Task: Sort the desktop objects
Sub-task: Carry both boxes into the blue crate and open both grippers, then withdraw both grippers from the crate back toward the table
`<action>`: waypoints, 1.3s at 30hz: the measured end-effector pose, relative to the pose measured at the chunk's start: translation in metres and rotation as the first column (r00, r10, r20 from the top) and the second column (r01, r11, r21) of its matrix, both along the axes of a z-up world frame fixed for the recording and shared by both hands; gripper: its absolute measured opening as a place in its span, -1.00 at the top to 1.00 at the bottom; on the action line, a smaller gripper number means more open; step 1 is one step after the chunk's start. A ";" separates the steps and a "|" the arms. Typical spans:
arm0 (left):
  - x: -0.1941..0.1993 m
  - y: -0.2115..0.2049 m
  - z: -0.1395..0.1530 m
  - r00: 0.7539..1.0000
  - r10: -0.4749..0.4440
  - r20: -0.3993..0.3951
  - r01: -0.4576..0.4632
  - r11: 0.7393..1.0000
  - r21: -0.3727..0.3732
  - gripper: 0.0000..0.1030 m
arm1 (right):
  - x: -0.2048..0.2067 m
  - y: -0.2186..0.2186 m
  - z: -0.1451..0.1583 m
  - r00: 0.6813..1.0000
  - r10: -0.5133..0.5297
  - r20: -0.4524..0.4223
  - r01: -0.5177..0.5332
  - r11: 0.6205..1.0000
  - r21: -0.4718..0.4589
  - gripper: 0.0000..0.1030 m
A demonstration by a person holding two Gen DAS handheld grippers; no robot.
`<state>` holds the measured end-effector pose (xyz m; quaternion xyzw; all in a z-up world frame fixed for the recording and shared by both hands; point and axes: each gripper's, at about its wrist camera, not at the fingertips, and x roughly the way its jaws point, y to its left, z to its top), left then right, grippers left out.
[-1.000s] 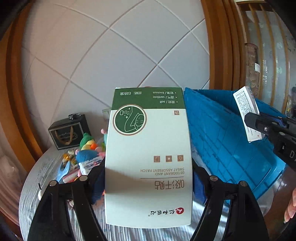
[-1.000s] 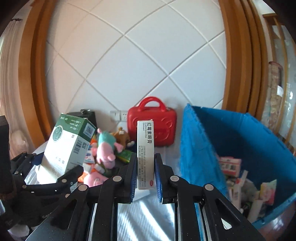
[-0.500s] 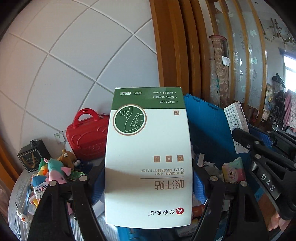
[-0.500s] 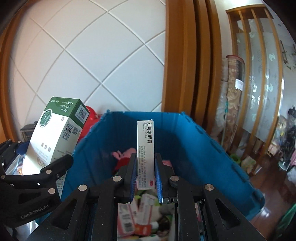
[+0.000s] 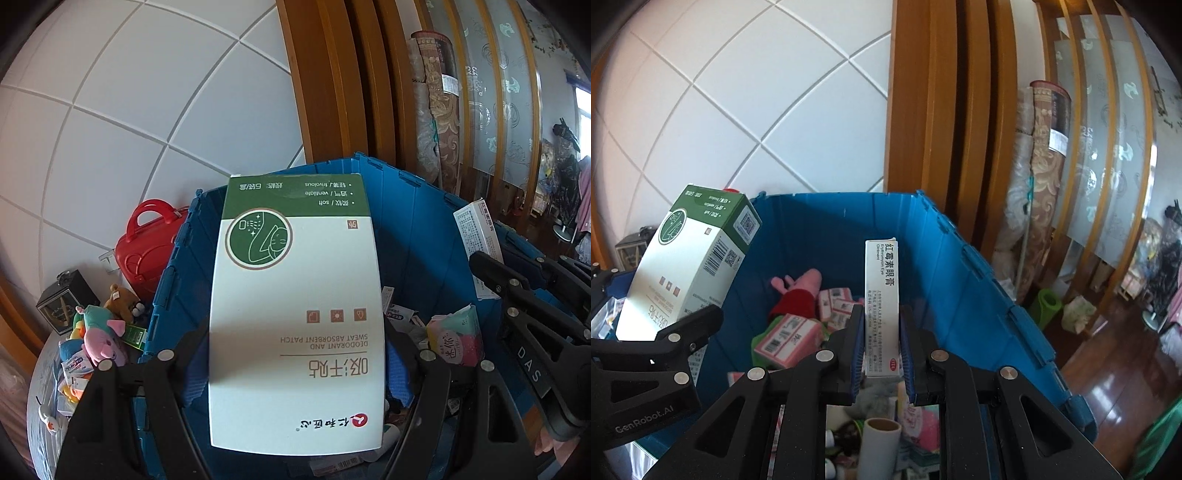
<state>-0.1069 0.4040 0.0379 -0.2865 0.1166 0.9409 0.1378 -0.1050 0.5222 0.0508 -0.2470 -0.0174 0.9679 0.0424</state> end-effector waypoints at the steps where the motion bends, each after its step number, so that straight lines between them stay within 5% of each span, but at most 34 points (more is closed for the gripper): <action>1: 0.000 0.001 -0.001 1.000 0.002 0.003 -0.002 1.000 0.002 -0.49 | -0.001 0.002 -0.001 1.000 0.002 0.002 -0.002 1.000 0.000 0.66; 8: 0.000 0.003 0.000 1.000 0.024 -0.017 -0.024 1.000 -0.002 -0.61 | -0.002 0.010 0.000 1.000 -0.005 -0.009 0.005 1.000 0.005 0.55; 10: -0.002 0.001 0.000 1.000 0.026 -0.007 -0.026 1.000 0.008 -0.62 | -0.001 0.009 0.000 1.000 -0.010 -0.011 0.010 1.000 0.009 0.20; 12: -0.002 0.000 -0.001 1.000 0.029 -0.002 -0.029 1.000 0.012 -0.63 | 0.001 0.009 0.001 1.000 -0.012 -0.020 0.012 1.000 0.014 -0.57; 18: 0.000 -0.011 -0.003 0.999 0.054 0.006 -0.054 0.998 0.043 -0.63 | 0.011 0.011 0.008 0.998 -0.018 -0.061 0.020 0.999 0.034 -0.98; 25: 0.019 -0.040 0.007 0.993 0.108 -0.041 -0.103 0.990 0.100 -0.64 | 0.024 0.009 0.013 0.996 0.005 -0.090 -0.005 1.000 -0.002 -0.99; 30: 0.033 -0.074 0.018 0.979 0.183 -0.087 -0.172 0.978 0.122 -0.64 | 0.029 -0.014 0.015 0.987 0.111 -0.118 -0.116 0.993 -0.034 -0.99; 39: 0.044 -0.170 0.015 0.903 0.419 -0.100 -0.407 0.906 0.117 -0.74 | 0.027 -0.087 0.022 0.934 0.308 -0.183 -0.324 0.944 -0.067 -0.99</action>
